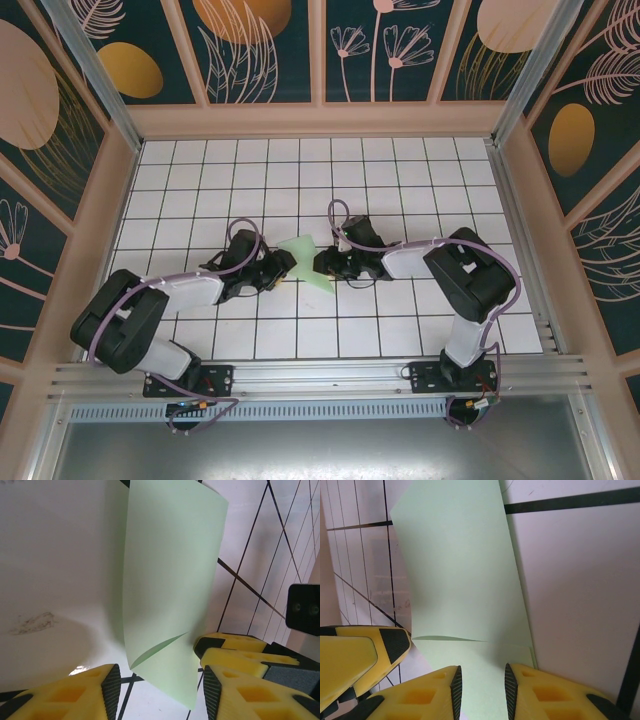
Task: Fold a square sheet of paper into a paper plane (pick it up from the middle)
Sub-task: Fold the wing for the fifth time at the center of the table.
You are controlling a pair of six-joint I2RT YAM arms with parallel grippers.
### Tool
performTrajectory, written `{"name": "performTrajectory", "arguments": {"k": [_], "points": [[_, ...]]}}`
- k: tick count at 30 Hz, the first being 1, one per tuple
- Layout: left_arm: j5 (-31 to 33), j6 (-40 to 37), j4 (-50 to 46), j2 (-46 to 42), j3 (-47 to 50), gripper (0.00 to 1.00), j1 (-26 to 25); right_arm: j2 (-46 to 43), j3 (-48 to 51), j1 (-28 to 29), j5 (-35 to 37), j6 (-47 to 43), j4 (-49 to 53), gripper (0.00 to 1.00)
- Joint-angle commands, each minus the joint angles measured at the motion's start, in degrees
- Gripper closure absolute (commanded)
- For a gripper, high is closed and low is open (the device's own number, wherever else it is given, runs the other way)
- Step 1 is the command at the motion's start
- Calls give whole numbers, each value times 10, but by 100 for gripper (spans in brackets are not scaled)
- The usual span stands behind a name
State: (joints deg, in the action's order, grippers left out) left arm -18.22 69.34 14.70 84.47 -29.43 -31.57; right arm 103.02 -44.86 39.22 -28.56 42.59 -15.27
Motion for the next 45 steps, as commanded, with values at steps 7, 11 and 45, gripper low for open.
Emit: {"name": "performTrajectory", "arguments": {"k": [7, 11, 45], "points": [[-12, 5, 11, 27, -26, 50, -2, -2, 26, -10, -11, 13, 14, 68], [-16, 5, 14, 37, -30, 52, -2, -4, 30, -12, -14, 14, 9, 68], [-67, 24, 108, 61, -17, 93, -3, -137, 39, 11, 113, -197, -19, 35]]}}
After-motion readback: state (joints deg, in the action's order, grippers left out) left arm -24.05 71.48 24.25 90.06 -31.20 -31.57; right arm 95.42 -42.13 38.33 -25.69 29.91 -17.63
